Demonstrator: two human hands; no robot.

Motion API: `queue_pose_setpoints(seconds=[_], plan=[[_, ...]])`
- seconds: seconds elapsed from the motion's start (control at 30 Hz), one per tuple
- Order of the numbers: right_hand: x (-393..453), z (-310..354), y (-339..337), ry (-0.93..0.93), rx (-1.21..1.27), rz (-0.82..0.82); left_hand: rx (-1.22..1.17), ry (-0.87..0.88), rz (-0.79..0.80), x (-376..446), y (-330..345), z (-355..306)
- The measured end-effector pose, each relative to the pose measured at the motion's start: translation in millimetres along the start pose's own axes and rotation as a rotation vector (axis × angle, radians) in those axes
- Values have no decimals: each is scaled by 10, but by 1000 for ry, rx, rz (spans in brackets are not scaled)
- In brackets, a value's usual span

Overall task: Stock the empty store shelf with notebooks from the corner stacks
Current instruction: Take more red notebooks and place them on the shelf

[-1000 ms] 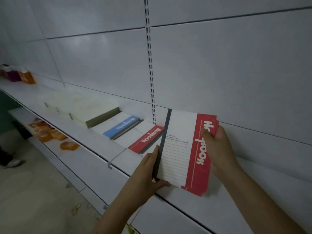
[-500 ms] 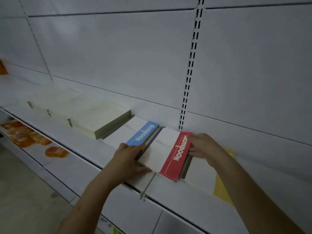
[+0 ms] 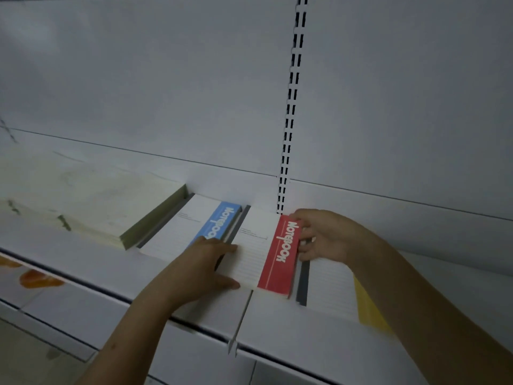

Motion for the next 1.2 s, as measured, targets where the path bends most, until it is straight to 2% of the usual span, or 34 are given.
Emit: queue_pose_setpoints(seconds=[0.23, 0.43, 0.57, 0.63, 0.73, 0.87, 1.07, 1.2], plan=[[-20, -3, 153, 22, 144, -51, 70, 2, 66, 105, -52, -6], [-58, 2, 247, 38, 3, -39, 49, -5, 90, 54, -56, -26], [-216, 82, 83, -81, 25, -117, 133, 49, 23, -110, -81, -110], [-291, 98, -47, -194, -13, -193, 80, 78, -37, -183, -78, -236], [-444, 60, -248, -365, -152, -312, -130, 162, -111, -221, 17, -617], [-894, 59, -723, -592, -293, -508, -269, 344, -173, -273, 300, -1426], [-1903, -57, -1879, -748, -515, -791, -355, 627, -42, -332, 911, -2868], [-2612, -281, -2862, -718, -656, -996, -417, 767, 66, -539, 1357, -3892]])
Point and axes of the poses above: each hand's wrist, its own x-axis towards the middle knuckle, its own y-axis out of the palm, z = x × y, the point moved 2 cm from there along x, towards the middle knuckle, and after that the axes turned 9 degrees about -y, right-handed, at the moved point
